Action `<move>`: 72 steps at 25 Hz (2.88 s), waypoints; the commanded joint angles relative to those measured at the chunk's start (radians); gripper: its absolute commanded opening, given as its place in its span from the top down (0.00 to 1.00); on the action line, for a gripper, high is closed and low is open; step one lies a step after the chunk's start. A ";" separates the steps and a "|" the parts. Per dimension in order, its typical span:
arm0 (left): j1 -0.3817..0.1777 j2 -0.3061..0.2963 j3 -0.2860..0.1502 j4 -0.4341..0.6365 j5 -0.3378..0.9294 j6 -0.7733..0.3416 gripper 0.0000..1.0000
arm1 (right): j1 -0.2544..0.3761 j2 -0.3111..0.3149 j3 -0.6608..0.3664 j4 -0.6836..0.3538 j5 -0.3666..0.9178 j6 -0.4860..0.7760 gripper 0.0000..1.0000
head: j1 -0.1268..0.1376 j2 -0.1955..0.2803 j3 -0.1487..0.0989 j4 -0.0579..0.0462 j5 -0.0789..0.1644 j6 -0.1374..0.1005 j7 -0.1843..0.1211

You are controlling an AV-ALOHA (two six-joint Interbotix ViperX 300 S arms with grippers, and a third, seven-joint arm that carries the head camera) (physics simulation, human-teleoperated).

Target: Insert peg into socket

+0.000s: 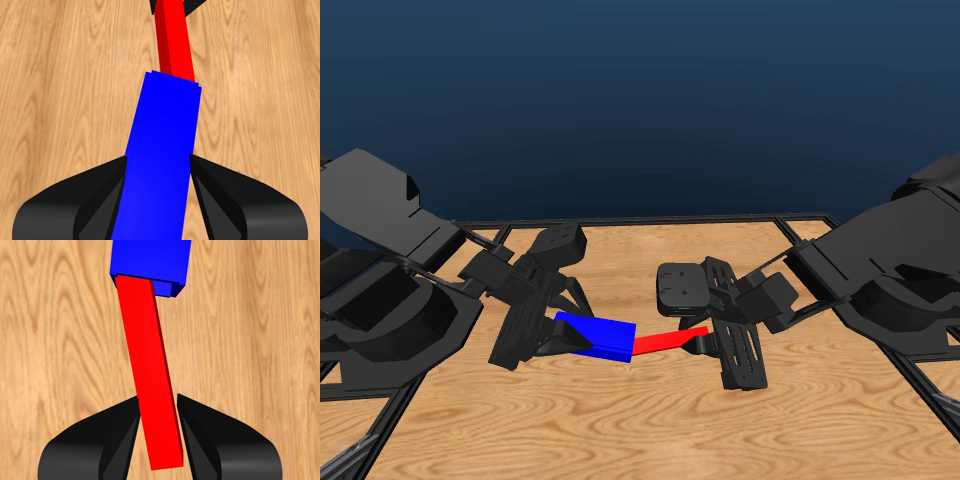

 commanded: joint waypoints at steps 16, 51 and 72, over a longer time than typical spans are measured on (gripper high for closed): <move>0.064 0.067 0.008 -0.231 -0.411 0.201 1.00 | -0.077 0.051 -0.153 0.052 -0.101 -0.067 1.00 | 0.008 -0.006 -0.011 0.000 -0.020 -0.013 0.003; -0.017 0.148 0.097 -0.753 -0.840 0.712 1.00 | -0.038 -0.147 0.111 0.040 -0.015 0.156 1.00 | -0.011 -0.009 -0.014 -0.007 -0.038 -0.017 0.003; -0.040 0.203 0.118 -0.795 -0.899 0.704 1.00 | -0.064 -0.047 -0.025 0.078 -0.014 0.020 1.00 | 0.008 -0.001 -0.015 -0.003 -0.043 -0.020 0.000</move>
